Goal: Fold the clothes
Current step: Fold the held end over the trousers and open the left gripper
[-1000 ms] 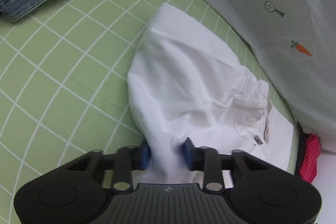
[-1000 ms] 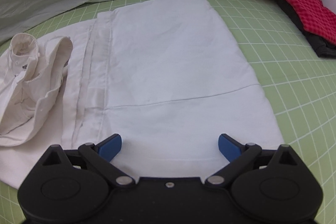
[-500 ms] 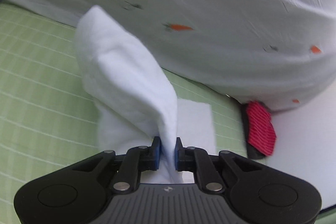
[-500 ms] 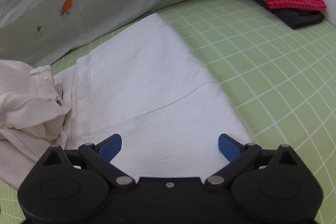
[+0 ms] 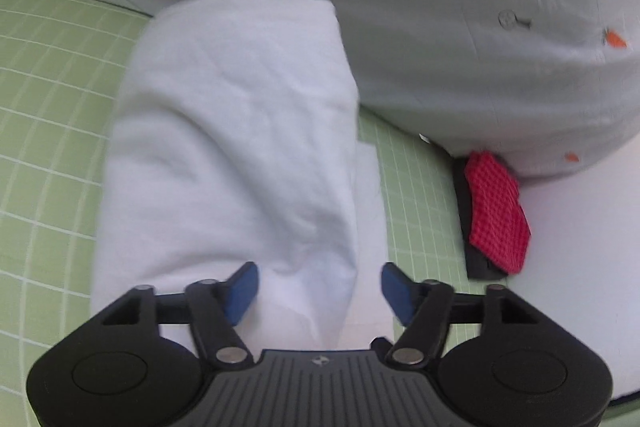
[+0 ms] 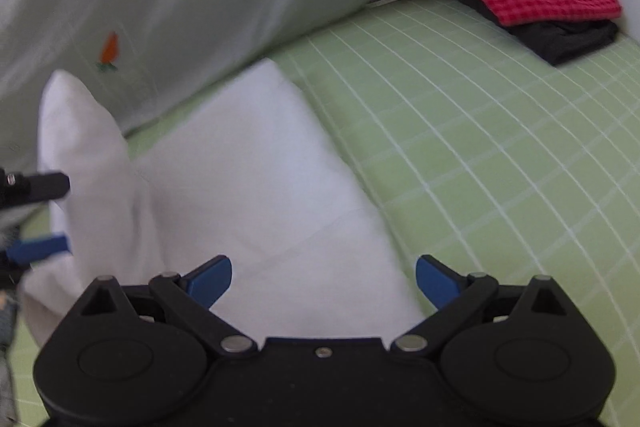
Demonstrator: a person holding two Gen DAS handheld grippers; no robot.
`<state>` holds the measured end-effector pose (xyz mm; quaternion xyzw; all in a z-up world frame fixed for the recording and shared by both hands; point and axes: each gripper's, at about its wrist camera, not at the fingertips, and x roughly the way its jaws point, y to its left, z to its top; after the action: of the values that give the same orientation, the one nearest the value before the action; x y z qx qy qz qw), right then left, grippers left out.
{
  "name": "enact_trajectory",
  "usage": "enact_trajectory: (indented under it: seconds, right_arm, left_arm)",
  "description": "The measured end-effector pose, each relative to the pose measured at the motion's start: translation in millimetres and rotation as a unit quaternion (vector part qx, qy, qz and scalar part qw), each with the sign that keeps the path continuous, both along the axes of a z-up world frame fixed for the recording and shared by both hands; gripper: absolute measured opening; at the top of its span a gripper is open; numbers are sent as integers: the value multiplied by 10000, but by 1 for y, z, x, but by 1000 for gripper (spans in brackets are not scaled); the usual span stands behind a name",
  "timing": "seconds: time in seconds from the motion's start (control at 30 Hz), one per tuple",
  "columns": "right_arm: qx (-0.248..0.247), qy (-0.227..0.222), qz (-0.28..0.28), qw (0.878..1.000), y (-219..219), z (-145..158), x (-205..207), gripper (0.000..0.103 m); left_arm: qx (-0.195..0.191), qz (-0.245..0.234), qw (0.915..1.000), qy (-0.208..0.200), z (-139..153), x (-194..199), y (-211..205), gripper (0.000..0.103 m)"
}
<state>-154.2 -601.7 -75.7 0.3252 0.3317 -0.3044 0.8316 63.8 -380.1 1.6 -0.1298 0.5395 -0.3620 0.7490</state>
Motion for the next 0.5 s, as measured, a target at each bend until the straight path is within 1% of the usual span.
enact_trajectory:
  seconds: [0.1, 0.17, 0.2, 0.27, 0.33, 0.43, 0.5]
  right_arm:
    - [-21, -426, 350, 9985, 5, 19, 25, 100]
    - [-58, -677, 646, 9956, 12, 30, 44, 100]
    - [-19, -812, 811, 9934, 15, 34, 53, 100]
    - [73, -954, 1167, 9885, 22, 37, 72, 100]
    - [114, -914, 1504, 9843, 31, 34, 92, 100]
    - [203, -761, 1896, 9787, 45, 27, 121, 100]
    - [439, -702, 1998, 9763, 51, 17, 135, 99]
  left_arm:
    - [118, 402, 9987, -281, 11, 2, 23, 80]
    - [228, 651, 9966, -458, 14, 8, 36, 87]
    - [291, 774, 9953, -499, 15, 12, 43, 87]
    - [460, 1009, 9934, -303, 6, 21, 60, 87]
    - [652, 1189, 9907, -61, -4, 28, 70, 87]
    - [1082, 1239, 9863, 76, -19, 34, 75, 87]
    - [1338, 1211, 9835, 137, -26, 37, 78, 87]
